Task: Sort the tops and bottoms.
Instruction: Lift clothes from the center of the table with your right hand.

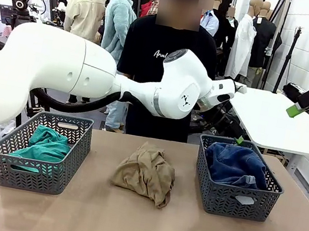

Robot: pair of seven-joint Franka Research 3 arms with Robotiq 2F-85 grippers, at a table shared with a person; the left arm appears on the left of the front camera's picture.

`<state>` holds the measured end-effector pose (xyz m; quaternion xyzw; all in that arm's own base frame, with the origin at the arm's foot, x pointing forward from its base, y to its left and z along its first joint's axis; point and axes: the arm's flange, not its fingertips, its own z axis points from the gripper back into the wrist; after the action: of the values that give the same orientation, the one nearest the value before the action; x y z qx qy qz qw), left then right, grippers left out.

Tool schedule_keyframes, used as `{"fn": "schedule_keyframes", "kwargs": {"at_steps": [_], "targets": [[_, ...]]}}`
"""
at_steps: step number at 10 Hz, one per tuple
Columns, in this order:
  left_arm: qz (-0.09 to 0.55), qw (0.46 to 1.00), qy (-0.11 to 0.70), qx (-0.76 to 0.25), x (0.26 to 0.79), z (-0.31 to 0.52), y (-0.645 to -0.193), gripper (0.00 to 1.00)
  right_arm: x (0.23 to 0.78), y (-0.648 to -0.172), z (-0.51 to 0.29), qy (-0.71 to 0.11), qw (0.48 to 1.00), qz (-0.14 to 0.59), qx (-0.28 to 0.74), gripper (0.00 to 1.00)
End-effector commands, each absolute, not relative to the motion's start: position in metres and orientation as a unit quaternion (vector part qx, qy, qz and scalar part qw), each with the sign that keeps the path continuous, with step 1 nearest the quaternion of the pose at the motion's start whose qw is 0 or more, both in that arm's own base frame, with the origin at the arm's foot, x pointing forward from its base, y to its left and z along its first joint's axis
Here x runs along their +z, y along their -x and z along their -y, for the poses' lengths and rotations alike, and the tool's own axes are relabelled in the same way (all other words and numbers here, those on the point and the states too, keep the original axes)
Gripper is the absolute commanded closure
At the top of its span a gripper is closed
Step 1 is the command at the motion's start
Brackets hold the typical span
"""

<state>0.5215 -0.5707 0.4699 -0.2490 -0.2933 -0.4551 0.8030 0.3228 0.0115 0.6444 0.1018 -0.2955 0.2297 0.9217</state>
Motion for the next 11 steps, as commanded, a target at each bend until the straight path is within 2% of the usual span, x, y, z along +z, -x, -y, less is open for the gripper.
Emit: {"fn": "schedule_keyframes", "kwargs": {"at_steps": [1,5,8,10,11], "targets": [[0.296,0.802,0.246,-0.457,0.471,0.571,-0.522,0.01,0.645,-0.322,-0.012,-0.098,0.924,0.289,0.23,0.0],[0.293,0.803,0.249,-0.455,0.47,0.571,-0.522,0.01,0.645,-0.322,-0.012,-0.098,0.924,0.289,0.23,0.0],[0.3,0.811,0.153,-0.479,0.51,0.528,-0.499,0.01,0.645,-0.322,-0.012,-0.098,0.924,0.289,0.23,0.0],[0.264,0.811,0.112,-0.51,0.545,0.495,-0.48,0.01,0.645,-0.322,-0.012,-0.098,0.924,0.289,0.23,0.0],[0.239,0.819,0.066,-0.517,0.562,0.479,-0.465,0.01,0.645,-0.322,-0.012,-0.098,0.924,0.289,0.23,0.0]]}}
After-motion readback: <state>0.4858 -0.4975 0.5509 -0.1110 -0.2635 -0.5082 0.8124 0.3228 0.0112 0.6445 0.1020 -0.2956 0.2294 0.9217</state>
